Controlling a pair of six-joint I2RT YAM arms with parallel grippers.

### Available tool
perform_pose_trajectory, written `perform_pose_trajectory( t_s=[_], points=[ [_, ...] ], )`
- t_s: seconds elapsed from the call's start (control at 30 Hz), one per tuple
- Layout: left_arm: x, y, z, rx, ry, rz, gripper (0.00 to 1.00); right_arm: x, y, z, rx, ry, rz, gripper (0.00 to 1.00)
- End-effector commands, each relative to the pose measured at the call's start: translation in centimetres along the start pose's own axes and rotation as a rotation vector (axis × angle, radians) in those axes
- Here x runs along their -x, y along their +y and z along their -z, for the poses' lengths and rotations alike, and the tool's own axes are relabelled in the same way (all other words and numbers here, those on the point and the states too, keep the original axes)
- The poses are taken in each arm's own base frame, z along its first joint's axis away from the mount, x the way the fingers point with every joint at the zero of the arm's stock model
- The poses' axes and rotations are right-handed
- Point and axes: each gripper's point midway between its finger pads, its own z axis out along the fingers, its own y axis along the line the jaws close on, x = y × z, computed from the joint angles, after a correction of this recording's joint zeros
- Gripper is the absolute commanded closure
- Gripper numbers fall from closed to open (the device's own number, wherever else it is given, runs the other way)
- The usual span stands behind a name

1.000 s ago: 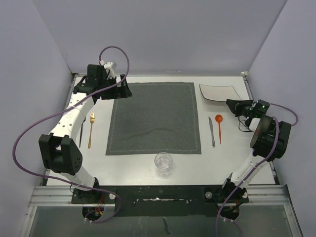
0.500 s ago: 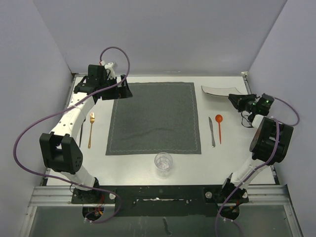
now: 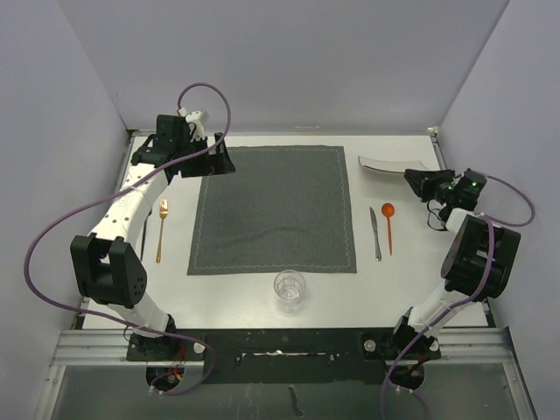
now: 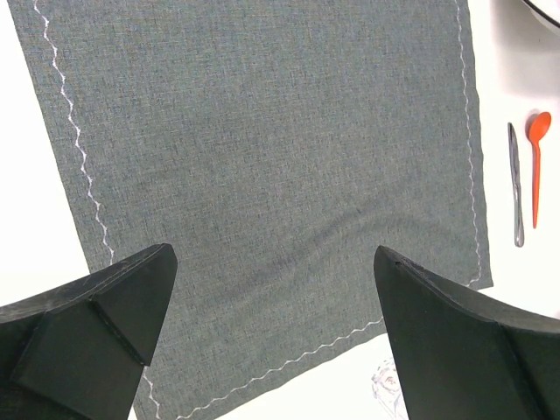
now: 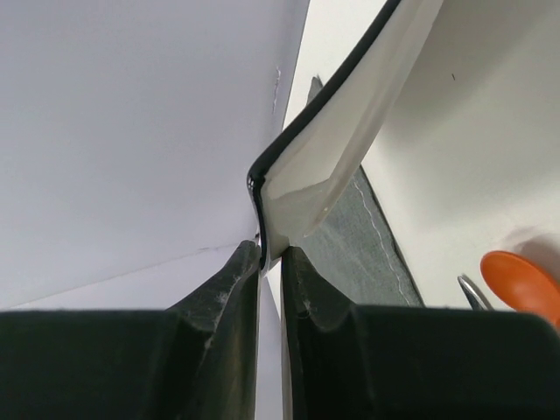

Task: Set the dinner table for one person
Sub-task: Pick up the plate at the center of the board.

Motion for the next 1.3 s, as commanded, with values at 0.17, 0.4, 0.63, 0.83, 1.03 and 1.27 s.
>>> perform_pose_trajectory(
  t_s=[0.17, 0.4, 0.63, 0.83, 1.03, 1.27],
  points=[
    [1.2, -0.2, -0.6, -0.031, -0.028, -0.012, 0.02, -0.3, 3.2, 2.4, 0.164, -0.038, 0.114, 1.00],
    [1.0, -0.3, -0.9, -0.039, -0.014, -0.006, 0.02, -0.8, 1.2, 2.2, 0.130, -0.027, 0.094, 1.00],
    [0.8, -0.3, -1.0, -0.040, -0.005, -0.004, 0.02, -0.7, -1.2, 1.4, 0.074, -0.017, 0.058, 1.00],
    [0.6, -0.2, -1.3, -0.041, 0.004, -0.002, 0.02, -0.2, -4.3, 0.2, 0.017, -0.019, 0.023, 1.00],
    [0.5, 0.0, -1.5, -0.038, 0.011, -0.003, 0.02, 0.0, -6.7, -0.7, -0.006, -0.023, -0.011, 1.00],
    [0.4, 0.1, -1.8, -0.036, 0.020, -0.001, 0.02, -0.4, -7.8, -0.8, -0.016, -0.015, -0.029, 1.00]
  ],
)
